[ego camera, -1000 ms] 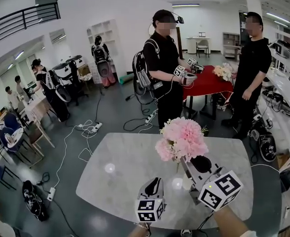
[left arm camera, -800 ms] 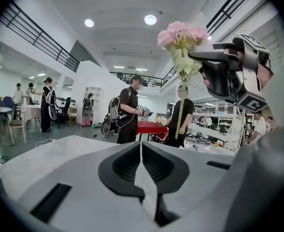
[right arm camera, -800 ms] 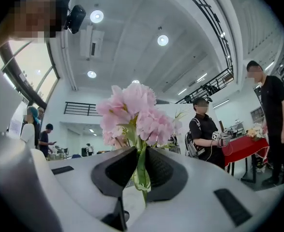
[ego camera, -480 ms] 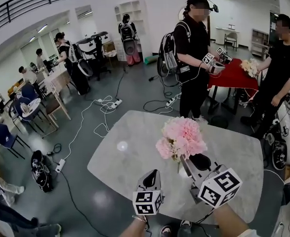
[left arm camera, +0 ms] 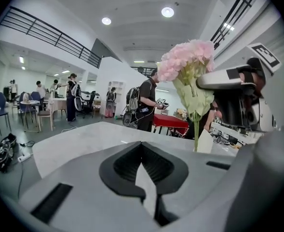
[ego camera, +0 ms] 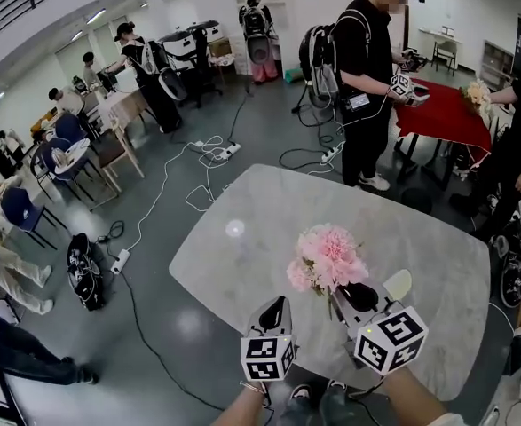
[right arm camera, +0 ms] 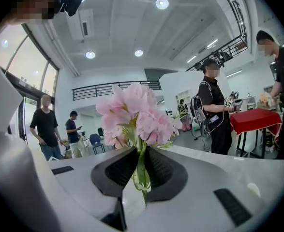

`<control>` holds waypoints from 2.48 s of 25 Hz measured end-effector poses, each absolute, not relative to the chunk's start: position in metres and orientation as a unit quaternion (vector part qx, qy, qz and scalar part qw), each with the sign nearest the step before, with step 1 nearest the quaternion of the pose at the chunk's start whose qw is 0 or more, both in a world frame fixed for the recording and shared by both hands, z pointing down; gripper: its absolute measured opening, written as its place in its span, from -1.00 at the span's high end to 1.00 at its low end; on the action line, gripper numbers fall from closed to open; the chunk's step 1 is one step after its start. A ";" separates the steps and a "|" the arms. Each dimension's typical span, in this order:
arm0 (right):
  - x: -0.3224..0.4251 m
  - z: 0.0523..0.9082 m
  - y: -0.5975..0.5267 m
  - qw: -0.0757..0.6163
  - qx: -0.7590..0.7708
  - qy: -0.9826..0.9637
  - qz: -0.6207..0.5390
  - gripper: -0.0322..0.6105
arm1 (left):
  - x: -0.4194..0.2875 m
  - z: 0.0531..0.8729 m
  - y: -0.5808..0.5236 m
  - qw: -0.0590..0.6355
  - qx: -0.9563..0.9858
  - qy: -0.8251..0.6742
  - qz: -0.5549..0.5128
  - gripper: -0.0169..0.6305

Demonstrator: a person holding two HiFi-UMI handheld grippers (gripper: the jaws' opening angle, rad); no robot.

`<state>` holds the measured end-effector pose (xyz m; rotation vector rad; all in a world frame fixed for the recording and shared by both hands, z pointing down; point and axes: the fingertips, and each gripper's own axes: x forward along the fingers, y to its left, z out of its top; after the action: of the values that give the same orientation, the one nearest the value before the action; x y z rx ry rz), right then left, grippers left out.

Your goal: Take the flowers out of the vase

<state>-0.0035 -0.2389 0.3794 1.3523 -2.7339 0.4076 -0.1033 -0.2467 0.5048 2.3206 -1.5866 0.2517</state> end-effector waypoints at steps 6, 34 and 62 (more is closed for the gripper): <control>-0.005 0.428 -0.237 0.086 0.438 -0.879 0.168 0.69 | -0.103 0.520 -0.243 0.172 0.805 -0.560 0.095 0.93; -0.002 0.590 -0.261 0.208 0.423 -0.836 0.281 0.70 | -0.103 0.601 -0.259 0.235 0.771 -0.578 0.126 0.93; -0.008 0.646 -0.276 0.285 0.393 -0.811 0.327 0.57 | -0.108 0.627 -0.265 0.268 0.757 -0.583 0.127 0.93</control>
<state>-0.0077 -0.2758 0.6455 1.0503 -2.1678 0.8757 -0.1081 -0.2653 0.6273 2.0410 -1.5727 0.3429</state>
